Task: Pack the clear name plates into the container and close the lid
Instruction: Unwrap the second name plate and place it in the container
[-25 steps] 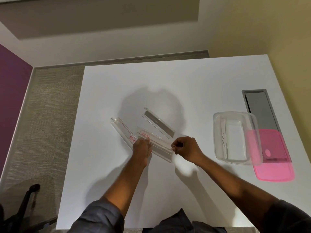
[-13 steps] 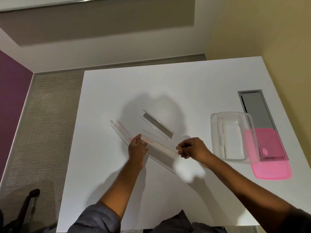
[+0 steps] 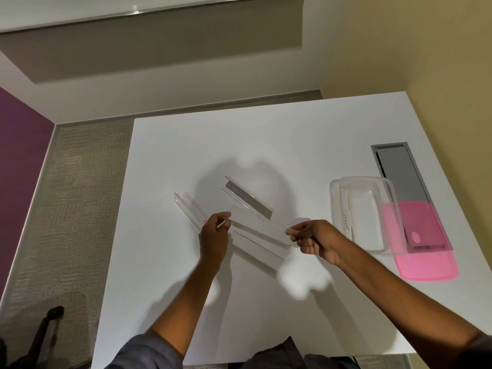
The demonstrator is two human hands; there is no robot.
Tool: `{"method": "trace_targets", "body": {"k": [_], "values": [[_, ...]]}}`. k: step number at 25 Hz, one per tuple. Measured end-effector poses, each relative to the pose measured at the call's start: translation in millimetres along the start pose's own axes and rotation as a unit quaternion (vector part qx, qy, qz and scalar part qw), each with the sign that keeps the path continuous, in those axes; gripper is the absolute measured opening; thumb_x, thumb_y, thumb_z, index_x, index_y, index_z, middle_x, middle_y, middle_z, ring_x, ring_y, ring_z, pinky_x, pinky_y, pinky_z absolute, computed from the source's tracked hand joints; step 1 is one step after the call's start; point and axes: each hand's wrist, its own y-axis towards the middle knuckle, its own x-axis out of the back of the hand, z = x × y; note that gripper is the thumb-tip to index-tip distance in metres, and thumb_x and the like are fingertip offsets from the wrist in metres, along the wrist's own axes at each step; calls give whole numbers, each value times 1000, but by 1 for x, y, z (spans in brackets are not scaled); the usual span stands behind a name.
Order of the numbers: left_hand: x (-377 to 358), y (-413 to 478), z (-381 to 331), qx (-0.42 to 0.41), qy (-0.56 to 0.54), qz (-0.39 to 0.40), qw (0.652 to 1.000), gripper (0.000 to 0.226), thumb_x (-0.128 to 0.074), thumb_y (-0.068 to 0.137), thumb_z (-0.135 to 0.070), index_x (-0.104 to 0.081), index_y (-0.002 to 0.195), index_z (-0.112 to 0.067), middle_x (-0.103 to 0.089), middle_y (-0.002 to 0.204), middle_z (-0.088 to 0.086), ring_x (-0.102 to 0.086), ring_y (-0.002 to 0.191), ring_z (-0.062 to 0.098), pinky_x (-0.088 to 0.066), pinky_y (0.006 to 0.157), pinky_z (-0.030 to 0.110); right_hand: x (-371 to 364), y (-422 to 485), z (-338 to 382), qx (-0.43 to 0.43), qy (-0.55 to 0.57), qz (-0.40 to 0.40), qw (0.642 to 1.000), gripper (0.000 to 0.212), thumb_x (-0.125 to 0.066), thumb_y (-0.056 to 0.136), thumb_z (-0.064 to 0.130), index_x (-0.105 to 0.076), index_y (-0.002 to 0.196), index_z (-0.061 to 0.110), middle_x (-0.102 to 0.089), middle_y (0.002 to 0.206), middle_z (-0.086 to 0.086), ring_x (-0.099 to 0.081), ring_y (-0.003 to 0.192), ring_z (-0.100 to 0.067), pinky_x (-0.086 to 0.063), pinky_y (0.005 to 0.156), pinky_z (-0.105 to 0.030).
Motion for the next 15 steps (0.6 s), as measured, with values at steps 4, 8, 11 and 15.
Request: {"method": "trace_targets", "body": {"k": [4,8,11,15], "values": [[3,-5,-8,-46,6,-5,999,16,-69,105,-16,-77,114,-26,-80,105,-5,-76,103,22,-64,96,39,3,0,-1,-31,67,3,997,27,-68,82,-5,-77,107,-3,-69,74,-10,-58,55,-15,-53,49,-23],[4,-13,-12,-65,-8,22,998,8,-70,105,-17,-75,107,-22,-80,98,1,-78,96,26,-69,86,38,11,4,-3,-39,95,-15,995,31,-56,91,2,-77,114,0,-66,77,-7,-61,56,-15,-55,49,-24],[3,-20,-16,-55,-30,39,997,10,-68,105,-10,-73,106,-19,-78,100,6,-77,97,28,-67,75,24,16,3,-3,-23,73,-18,997,32,-57,96,8,-75,120,0,-70,83,-8,-64,60,-16,-57,52,-25],[0,-26,-22,-26,-45,51,997,11,-68,104,-7,-75,107,-14,-79,105,10,-78,97,30,-67,72,25,26,-7,1,-1,39,-9,999,35,-64,102,23,-76,123,-1,-67,87,-7,-63,67,-17,-60,58,-26]]}}
